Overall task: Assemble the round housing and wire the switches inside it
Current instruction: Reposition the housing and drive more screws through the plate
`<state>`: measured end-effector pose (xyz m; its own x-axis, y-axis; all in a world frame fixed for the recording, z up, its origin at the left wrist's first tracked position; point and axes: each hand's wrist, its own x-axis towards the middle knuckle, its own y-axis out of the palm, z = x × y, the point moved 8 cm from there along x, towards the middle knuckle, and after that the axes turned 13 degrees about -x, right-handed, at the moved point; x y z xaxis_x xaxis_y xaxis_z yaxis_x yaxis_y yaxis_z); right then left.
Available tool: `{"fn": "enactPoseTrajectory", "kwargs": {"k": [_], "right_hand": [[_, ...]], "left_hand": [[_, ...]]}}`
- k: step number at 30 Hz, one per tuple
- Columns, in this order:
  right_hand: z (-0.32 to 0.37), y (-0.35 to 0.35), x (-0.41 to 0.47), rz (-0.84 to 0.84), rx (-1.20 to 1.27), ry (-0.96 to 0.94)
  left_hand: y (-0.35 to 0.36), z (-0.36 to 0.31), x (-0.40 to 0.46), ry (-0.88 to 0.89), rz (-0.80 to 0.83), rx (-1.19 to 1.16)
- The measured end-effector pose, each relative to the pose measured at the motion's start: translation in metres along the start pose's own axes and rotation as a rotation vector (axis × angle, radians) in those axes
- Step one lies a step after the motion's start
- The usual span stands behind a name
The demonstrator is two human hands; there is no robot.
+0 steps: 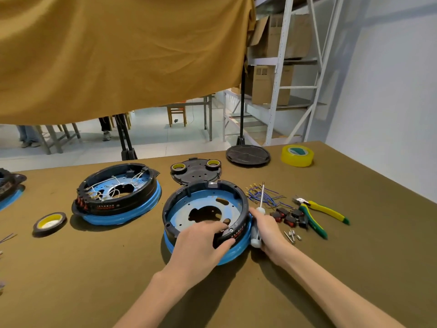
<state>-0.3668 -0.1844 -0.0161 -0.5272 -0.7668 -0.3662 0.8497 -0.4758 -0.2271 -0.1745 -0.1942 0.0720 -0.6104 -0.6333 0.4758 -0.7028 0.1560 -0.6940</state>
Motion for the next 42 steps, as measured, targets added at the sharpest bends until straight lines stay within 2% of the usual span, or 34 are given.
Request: {"fn": "enactPoseTrajectory", "kwargs": {"k": [3,10,16,23,26,32,39,42], "right_hand": [[0.000,0.000,0.005,-0.041,-0.048,-0.021],[-0.002,0.001,0.012,-0.060,-0.138,-0.038],[0.000,0.002,0.011,-0.054,-0.136,-0.062],[0.008,0.004,0.011,0.029,-0.154,-0.120],[0.005,0.007,0.010,0.054,-0.163,-0.075],[0.009,0.006,0.008,-0.059,-0.208,-0.123],[0.007,0.010,0.010,0.054,-0.184,-0.074],[0.019,0.008,0.001,0.117,-0.360,-0.114]], "left_hand": [[0.005,0.002,0.006,0.000,0.051,0.050],[0.007,0.005,0.007,0.064,0.039,0.059],[0.007,0.006,0.006,0.036,0.072,0.059],[0.006,-0.001,0.008,0.038,0.007,0.088],[0.007,-0.002,0.004,0.059,-0.019,0.106],[0.008,-0.005,-0.001,0.027,-0.089,0.136],[0.015,0.002,-0.001,0.010,0.048,0.223],[0.012,0.008,-0.002,0.005,0.095,0.245]]}}
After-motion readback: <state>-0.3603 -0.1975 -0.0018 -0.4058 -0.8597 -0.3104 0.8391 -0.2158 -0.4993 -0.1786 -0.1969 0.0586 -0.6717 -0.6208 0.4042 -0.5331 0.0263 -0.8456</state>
